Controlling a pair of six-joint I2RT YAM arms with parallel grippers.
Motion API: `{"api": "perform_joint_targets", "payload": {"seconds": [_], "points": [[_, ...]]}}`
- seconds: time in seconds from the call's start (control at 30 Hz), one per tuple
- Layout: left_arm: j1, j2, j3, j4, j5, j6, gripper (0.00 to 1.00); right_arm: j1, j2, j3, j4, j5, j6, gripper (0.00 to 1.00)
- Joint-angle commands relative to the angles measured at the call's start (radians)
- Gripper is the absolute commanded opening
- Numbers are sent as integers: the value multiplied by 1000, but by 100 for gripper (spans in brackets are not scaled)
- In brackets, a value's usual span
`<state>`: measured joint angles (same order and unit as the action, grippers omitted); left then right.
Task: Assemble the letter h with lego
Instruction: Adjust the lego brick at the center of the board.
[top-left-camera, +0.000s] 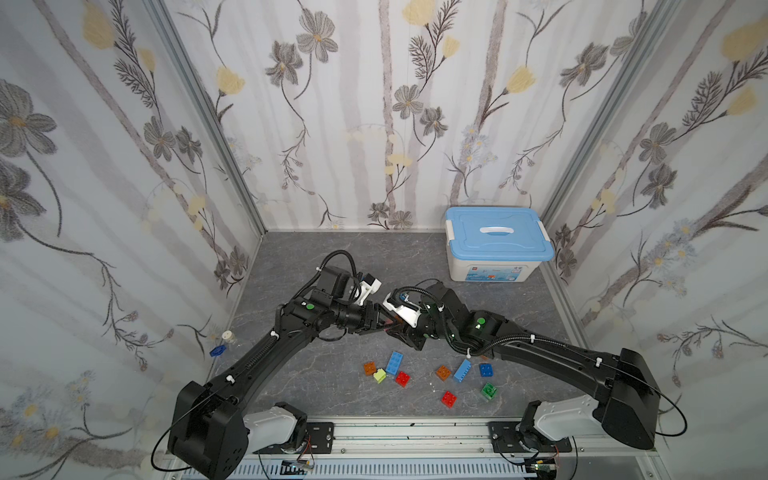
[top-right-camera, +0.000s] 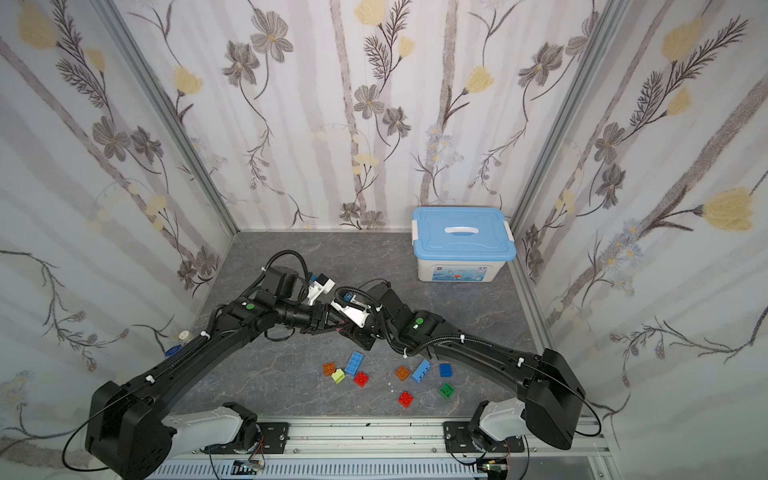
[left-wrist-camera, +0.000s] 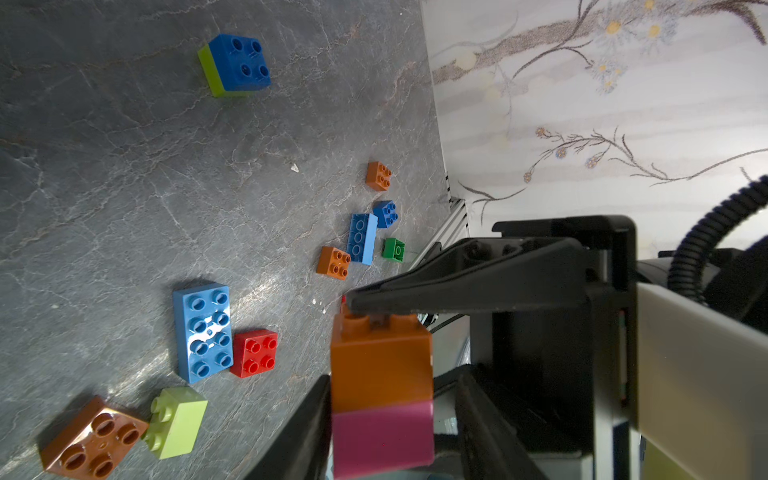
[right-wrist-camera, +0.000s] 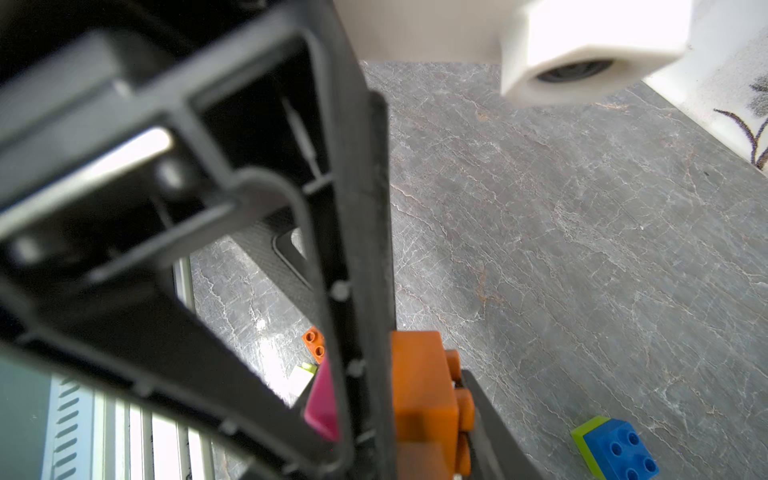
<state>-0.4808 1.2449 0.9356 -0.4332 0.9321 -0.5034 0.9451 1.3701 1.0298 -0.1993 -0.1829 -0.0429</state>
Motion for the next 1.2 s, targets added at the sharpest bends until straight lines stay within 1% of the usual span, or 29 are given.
{"api": "perform_joint_targets", "payload": {"seconds": [0.0,0.1,0.17,0.27,0.33,0.37,0.43,0.5,0.57,0.6,0.67,0.7,0.73,0.77,0.83,0.87,0.9,0.97,1.0,1.03,1.07,1.17], "points": [[-18,27,24,-27,14,16,48,2,-23,-13,84,6,-4,42],[-22,58,28,-23,-2,-5,34,2,-39,-25,90,26,-11,42],[-27,79,28,6,14,-30,32,6,-53,-35,102,28,-13,42],[-46,95,42,13,29,-36,25,12,-63,-45,110,46,-12,42],[-53,90,38,33,22,-38,22,13,-66,-45,100,53,-13,44],[-53,86,35,49,21,-40,22,12,-71,-48,97,55,-14,47],[-53,78,32,68,16,-40,21,13,-87,-61,92,64,-3,63],[-53,62,22,85,0,-38,20,9,-112,-67,70,85,20,75],[-53,42,8,99,-44,-26,20,2,-137,-61,22,106,58,82],[-53,34,10,84,-90,-8,20,-10,-154,-61,2,120,98,87],[-53,18,16,61,-176,40,21,-41,-179,-59,-39,144,225,94],[-55,18,14,63,-229,51,20,-62,-186,-53,-60,152,321,95],[-56,-14,3,86,-276,55,20,-83,-186,-38,-94,142,422,95],[-59,-28,-17,124,-309,59,21,-126,-182,-18,-130,132,517,95],[-86,-66,-98,259,-412,70,22,-184,-153,27,-229,78,727,91],[-106,-86,-145,334,-465,94,22,-207,-134,42,-266,49,802,90],[-145,-110,-204,434,-534,123,21,-231,-112,55,-296,-10,875,89],[-209,-141,-312,634,-633,189,20,-256,-62,85,-335,-114,942,87],[-234,-144,-356,731,-662,222,20,-260,-40,103,-349,-159,953,86],[-249,-137,-379,792,-675,263,20,-261,-21,120,-364,-194,960,85],[-258,-126,-382,811,-676,293,21,-260,-7,134,-379,-216,965,84],[-276,-76,-330,756,-615,381,25,-258,36,184,-467,-243,963,79]]}}
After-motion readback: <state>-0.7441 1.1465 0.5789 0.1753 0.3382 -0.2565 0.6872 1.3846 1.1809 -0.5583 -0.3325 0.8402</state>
